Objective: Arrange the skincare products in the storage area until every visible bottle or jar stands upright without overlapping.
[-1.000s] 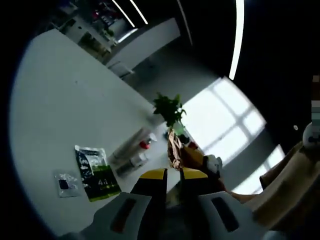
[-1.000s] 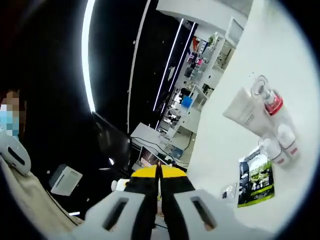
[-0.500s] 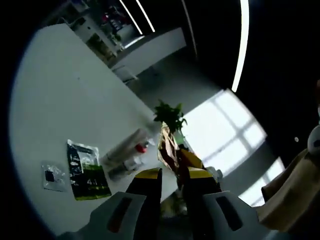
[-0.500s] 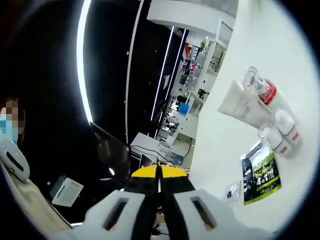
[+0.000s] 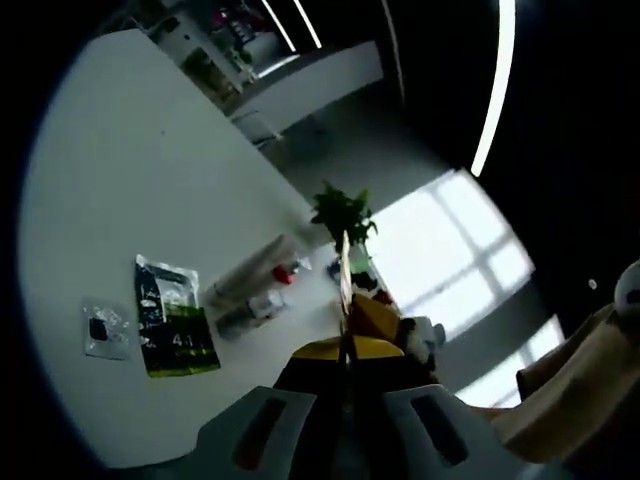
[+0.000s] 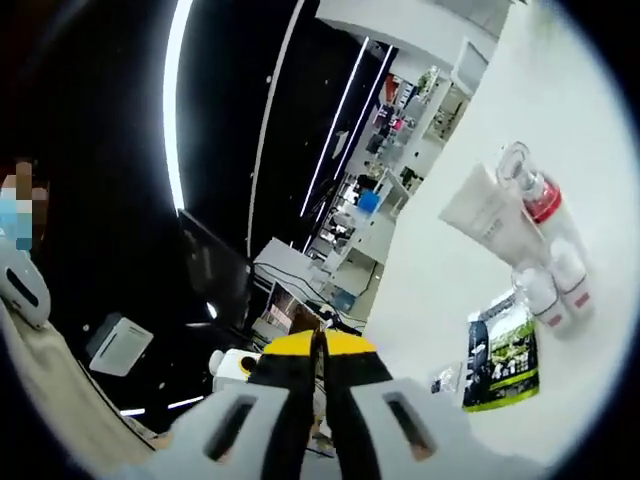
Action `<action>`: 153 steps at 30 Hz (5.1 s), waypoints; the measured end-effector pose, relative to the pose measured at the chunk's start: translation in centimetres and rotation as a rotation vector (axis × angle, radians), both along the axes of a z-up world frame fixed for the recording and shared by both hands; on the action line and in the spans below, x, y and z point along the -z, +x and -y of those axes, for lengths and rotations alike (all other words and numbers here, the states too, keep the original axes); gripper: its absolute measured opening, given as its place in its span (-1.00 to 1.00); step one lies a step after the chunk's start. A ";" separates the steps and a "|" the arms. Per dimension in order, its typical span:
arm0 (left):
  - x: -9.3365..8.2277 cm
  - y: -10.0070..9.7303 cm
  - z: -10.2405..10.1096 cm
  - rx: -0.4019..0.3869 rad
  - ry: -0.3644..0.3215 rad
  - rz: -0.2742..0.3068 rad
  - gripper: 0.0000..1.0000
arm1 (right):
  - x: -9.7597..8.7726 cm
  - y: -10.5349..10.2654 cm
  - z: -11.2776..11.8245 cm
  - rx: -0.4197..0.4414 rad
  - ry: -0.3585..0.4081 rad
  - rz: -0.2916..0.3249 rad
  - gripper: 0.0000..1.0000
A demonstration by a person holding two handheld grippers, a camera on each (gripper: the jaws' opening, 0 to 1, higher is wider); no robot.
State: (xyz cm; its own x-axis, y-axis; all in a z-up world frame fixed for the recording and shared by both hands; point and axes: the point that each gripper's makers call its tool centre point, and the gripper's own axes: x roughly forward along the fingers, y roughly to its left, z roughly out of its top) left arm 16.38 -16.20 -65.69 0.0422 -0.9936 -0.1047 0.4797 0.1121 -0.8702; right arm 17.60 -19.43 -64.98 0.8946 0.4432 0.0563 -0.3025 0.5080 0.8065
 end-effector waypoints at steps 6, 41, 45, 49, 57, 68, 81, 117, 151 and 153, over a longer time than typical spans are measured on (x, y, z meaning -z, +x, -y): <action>1.0 -2.0 -1.1 0.143 0.063 -0.016 -1.00 | 0.4 -0.5 -0.3 -0.063 -0.054 0.006 -0.86; 1.5 -1.7 -1.0 0.095 0.017 0.014 -0.80 | -0.2 0.0 2.0 0.068 0.263 0.007 -0.98; 1.5 -1.4 -0.9 0.036 -0.006 -0.003 -0.80 | -0.1 0.0 1.6 0.054 0.236 0.004 -0.98; 1.3 -0.9 -0.8 -0.019 -0.041 -0.031 -0.95 | 0.0 0.1 1.4 0.062 0.242 0.003 -0.98; 1.8 -0.4 -1.1 -0.045 -0.020 -0.076 -1.00 | 1.0 0.3 1.3 0.071 0.144 0.001 -0.97; 3.0 -0.9 -1.5 0.006 0.048 -0.085 -1.00 | 2.6 0.0 0.7 -0.011 -0.200 0.009 -0.94; 5.5 -0.7 -2.3 -0.015 0.124 -0.103 -1.00 | 5.4 0.9 -0.1 -0.050 -0.366 -0.093 -0.98; 13.5 9.2 -4.7 -0.236 0.366 -0.039 -1.00 | 13.2 10.3 -2.2 -0.117 -0.796 -0.193 -0.98; 21.7 15.6 -5.4 -0.268 0.496 -0.092 -1.00 | 22.4 17.0 -2.5 -0.152 -1.017 -0.276 -0.98; 21.9 15.6 -5.4 -0.263 0.506 -0.085 -1.00 | 22.6 17.0 -2.4 -0.158 -1.032 -0.277 -0.98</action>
State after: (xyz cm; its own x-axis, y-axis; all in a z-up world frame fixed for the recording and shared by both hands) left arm 31.98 -10.79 -87.55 0.2514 -0.7763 -0.5780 0.3104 0.6303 -0.7116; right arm 34.60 -16.98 -87.59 0.7472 0.2725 -0.6062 -0.2969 0.9529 0.0624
